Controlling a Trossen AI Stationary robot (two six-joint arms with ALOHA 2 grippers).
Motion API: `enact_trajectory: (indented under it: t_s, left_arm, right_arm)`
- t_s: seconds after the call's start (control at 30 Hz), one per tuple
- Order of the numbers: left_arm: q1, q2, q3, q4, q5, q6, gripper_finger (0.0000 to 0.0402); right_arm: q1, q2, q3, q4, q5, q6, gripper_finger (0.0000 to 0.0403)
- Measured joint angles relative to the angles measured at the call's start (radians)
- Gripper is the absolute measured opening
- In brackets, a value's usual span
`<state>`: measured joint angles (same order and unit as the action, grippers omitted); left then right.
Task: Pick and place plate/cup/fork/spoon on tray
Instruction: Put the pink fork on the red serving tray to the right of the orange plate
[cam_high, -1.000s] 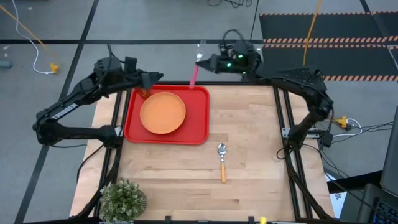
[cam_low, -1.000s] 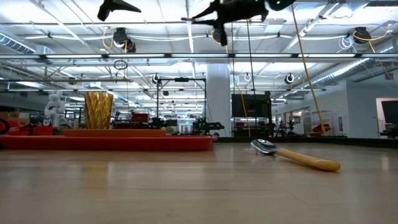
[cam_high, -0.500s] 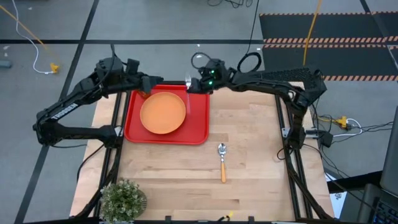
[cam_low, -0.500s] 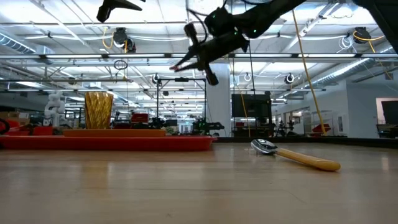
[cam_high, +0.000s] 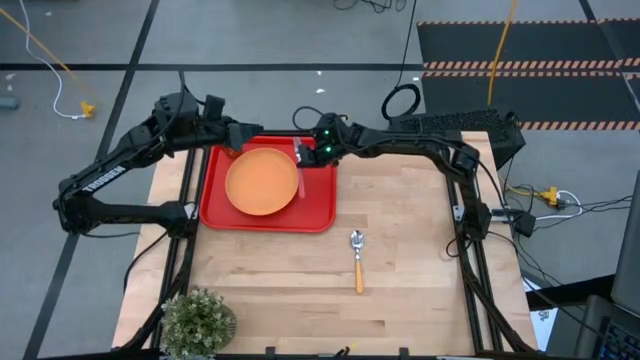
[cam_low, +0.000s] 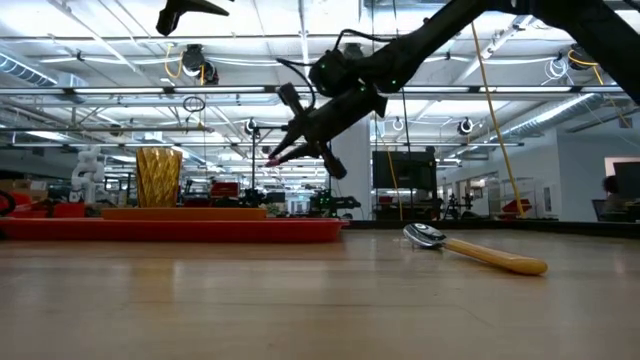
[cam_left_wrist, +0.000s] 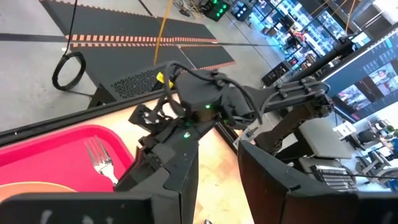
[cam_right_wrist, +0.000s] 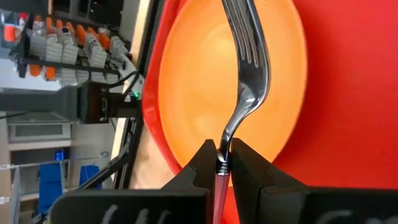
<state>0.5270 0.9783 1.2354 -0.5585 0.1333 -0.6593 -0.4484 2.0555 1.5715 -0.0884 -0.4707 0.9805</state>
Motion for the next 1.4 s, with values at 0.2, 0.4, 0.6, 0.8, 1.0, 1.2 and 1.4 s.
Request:
enact_trajectory:
  t_s: [0.2,0.4,0.6,0.8,1.0,1.2,1.4]
  left_arm:
    - [0.0,0.0,0.0,0.001,0.0,0.029,0.0113]
    - [0.0,0.0,0.0,0.001,0.006,0.029,0.0113]
    - [0.0,0.0,0.0,0.001,0.008,0.041,0.0113]
    - [0.0,0.0,0.0,0.001,0.008,0.054,0.0113]
    - [0.0,0.0,0.0,0.001,0.008,0.055,0.0113]
    - [0.0,0.0,0.0,0.001,0.008,0.054,0.0113]
    - [0.0,0.0,0.0,0.001,0.008,0.054,0.0113]
  right_arm:
    - [0.002,0.004,-0.038,0.006,0.055,0.042,0.0015]
    - [0.012,0.004,-0.097,0.013,0.07,0.132,0.0015]
    - [0.04,0.006,-0.146,0.008,0.081,0.185,0.0015]
    - [0.064,0.006,-0.148,0.009,0.132,0.188,0.0015]
    - [0.071,0.006,-0.148,0.001,0.19,0.223,0.0015]
    - [0.08,0.006,-0.148,0.009,0.206,0.272,0.0015]
    - [0.08,0.006,-0.148,0.062,0.155,0.308,0.0016]
